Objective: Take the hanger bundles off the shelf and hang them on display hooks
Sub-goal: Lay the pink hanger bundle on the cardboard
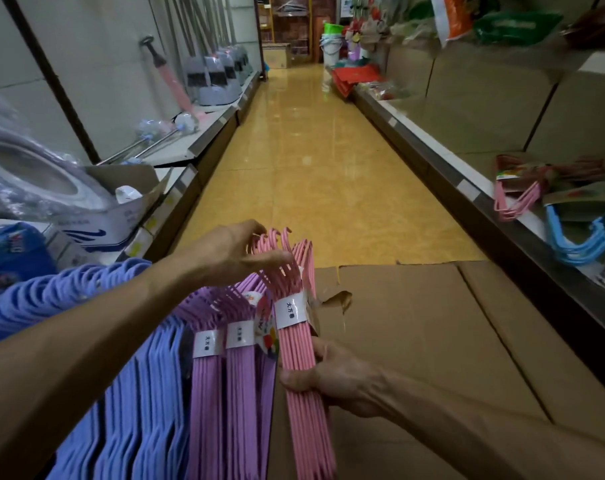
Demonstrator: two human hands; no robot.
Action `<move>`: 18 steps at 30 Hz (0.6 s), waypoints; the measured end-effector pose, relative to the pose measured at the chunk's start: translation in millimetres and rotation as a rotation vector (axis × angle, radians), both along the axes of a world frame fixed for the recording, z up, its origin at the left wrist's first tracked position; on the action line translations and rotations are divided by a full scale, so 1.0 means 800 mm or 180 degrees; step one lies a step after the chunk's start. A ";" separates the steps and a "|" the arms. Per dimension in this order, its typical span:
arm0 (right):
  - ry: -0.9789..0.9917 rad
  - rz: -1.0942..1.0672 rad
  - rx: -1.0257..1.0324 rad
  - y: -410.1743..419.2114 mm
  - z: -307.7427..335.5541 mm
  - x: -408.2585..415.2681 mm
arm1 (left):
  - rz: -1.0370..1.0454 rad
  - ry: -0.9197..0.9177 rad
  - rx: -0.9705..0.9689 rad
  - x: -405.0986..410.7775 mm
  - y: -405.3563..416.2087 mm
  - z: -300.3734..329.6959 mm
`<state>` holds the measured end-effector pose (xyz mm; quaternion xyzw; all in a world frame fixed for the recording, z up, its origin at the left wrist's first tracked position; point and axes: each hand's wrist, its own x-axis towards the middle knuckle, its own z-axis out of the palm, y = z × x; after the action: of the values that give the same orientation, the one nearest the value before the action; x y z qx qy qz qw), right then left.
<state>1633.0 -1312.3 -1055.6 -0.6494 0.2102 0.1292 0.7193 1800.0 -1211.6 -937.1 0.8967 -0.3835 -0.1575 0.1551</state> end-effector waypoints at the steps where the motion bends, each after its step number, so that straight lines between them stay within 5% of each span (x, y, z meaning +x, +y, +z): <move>1: 0.0023 -0.0025 -0.0053 0.004 -0.009 0.006 | -0.0072 0.0040 -0.0025 0.001 0.004 -0.006; 18: 0.0347 -0.0092 -0.0442 0.036 -0.091 0.050 | -0.0127 -0.0331 0.0181 0.033 0.017 -0.071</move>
<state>1673.0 -1283.8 -1128.4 -0.6866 0.2669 0.1391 0.6618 1826.6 -1198.0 -993.6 0.8999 -0.4041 -0.1246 0.1062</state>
